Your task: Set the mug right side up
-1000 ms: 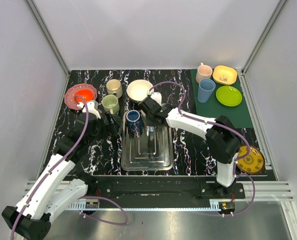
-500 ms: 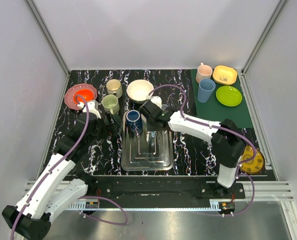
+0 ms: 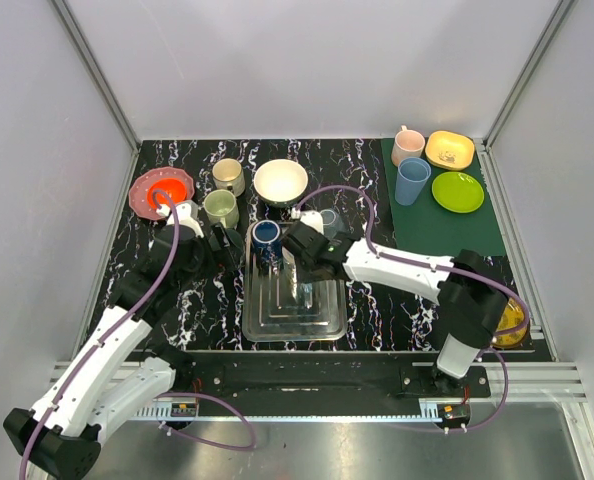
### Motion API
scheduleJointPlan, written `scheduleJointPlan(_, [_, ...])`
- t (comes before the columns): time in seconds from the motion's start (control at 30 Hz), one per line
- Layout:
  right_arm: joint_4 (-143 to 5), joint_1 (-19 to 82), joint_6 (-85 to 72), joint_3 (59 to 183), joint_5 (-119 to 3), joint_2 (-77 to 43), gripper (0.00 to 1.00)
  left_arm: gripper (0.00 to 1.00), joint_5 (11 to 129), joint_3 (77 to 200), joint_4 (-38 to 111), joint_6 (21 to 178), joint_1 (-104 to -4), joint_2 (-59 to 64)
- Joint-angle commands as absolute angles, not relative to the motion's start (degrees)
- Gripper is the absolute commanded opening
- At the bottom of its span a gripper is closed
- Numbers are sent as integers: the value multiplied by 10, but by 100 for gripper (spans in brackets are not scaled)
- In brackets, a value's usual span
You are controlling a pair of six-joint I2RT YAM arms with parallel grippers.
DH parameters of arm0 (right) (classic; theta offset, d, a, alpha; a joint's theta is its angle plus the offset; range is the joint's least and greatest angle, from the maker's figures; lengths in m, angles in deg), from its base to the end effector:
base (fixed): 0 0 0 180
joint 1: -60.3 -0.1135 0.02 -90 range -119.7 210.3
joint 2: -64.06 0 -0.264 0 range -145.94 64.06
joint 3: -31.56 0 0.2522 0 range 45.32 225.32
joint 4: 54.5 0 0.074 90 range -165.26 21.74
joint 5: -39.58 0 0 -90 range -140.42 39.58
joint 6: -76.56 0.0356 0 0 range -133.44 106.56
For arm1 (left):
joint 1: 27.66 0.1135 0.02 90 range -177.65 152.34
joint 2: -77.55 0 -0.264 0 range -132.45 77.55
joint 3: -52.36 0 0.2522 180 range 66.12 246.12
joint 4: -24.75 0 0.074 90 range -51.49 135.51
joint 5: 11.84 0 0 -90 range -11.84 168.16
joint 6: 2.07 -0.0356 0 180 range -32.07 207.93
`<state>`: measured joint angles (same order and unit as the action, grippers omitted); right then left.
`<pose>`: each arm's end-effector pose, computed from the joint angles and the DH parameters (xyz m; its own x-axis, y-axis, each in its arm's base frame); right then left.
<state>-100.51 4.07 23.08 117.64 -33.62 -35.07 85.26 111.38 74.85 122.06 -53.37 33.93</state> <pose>0.2104 0.2962 0.2245 -0.8076 -0.1828 -0.5607 -0.2894 0.9512 0.1067 0.1478 -0.0663 0.3004 -0.6147 -0.3220 -0.7200 -0.0072 0.9152 -0.4030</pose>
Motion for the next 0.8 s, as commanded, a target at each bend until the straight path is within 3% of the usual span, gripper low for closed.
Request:
scheduleJointPlan(0.0, [-993, 27, 239, 1160, -345, -303, 4, 93, 862, 1110, 727, 1226, -538, 341])
scheduleJointPlan(0.4, [-999, -3, 200, 1168, -392, -281, 0, 92, 855, 1109, 728, 1233, -543, 345])
scheduleJointPlan(0.77, [-975, 13, 212, 1178, -428, -115, 0, 89, 881, 1104, 703, 1262, -543, 443])
